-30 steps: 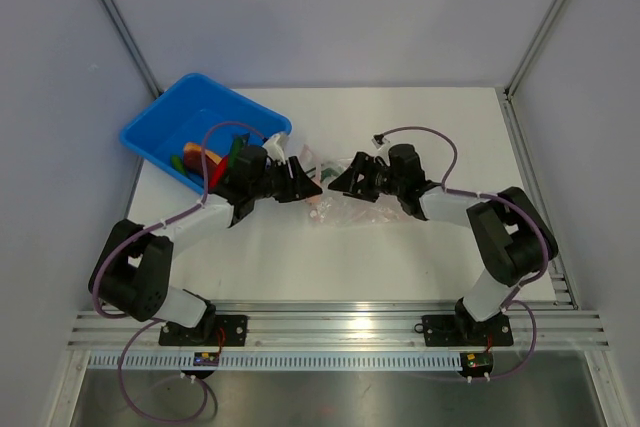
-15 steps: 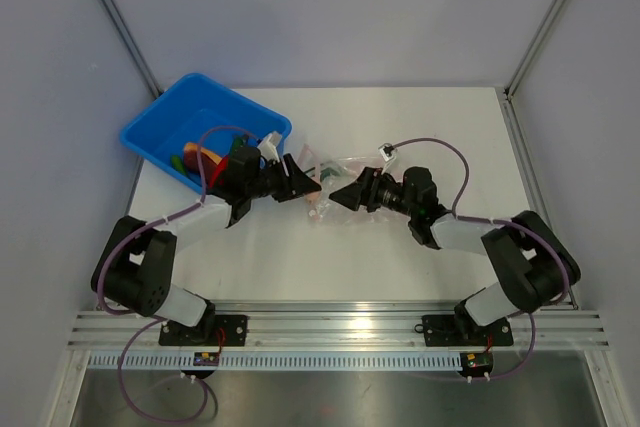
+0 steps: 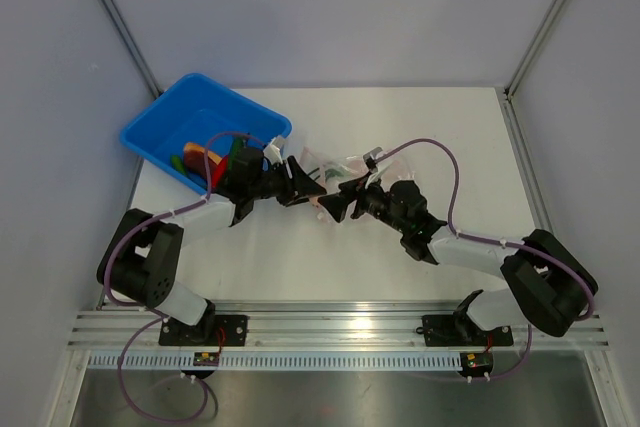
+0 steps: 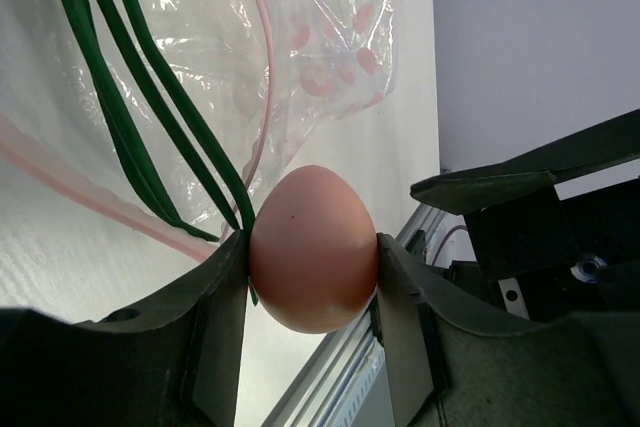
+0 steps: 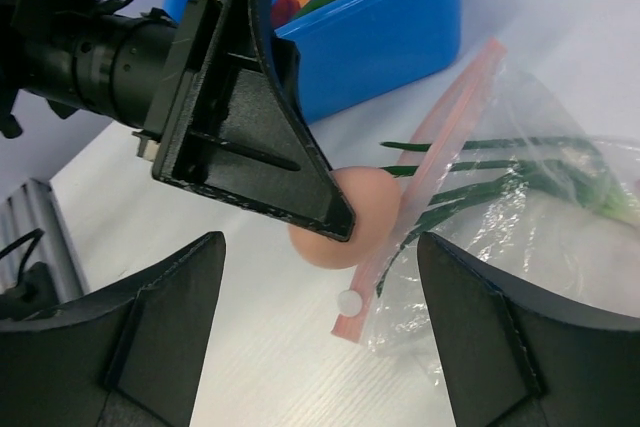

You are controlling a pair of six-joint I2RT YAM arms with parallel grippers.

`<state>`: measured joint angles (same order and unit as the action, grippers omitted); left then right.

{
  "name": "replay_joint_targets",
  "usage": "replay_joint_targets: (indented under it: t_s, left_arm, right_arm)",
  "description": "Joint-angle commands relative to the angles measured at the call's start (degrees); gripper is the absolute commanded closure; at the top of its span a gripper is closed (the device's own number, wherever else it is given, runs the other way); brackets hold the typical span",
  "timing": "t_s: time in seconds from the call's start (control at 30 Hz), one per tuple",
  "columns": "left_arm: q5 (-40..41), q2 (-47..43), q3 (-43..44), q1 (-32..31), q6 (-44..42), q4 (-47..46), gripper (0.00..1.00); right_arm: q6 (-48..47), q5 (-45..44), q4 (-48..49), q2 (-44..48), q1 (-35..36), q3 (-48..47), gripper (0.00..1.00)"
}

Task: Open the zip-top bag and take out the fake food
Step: Pick up the food from the zipper food storage bag.

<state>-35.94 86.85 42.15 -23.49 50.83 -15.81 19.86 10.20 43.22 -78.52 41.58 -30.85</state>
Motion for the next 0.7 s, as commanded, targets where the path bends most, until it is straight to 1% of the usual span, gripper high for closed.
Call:
replay_joint_targets:
  t_s: [0.0,0.2,0.33,0.5,0.53,0.67]
  left_arm:
    - [-3.25,-0.71,1.18,0.55,2.08,-3.70,0.52]
    - [-3.52,-1.16,1.00,0.98,4.98,-4.22,0.51]
    - [-4.22,-0.81,0.21,1.16,8.49,-7.99,0.49]
    - [-5.01,0.69,0.39,1.16,10.96,-10.29,0.48]
    - [-5.80,1.30,0.30,1.16,11.83,-11.07,0.48]
    - [-6.77,2.62,-0.14,1.16,13.33,-12.40,0.48]
  right_arm:
    - [-6.58,-6.76,0.81,0.21,1.04,-0.17,0.15]
    - [-7.46,-8.62,1.16,-1.90,2.54,-1.14,0.14]
    - [-7.99,-9.84,1.43,-3.39,4.03,-1.76,0.13]
    - [-8.69,-9.84,2.83,-3.83,5.26,-1.75,0.12]
    - [-8.78,-11.50,2.92,-4.09,5.61,-1.84,0.12]
    - [-9.48,-13.09,4.67,-5.06,5.88,-2.02,0.11]
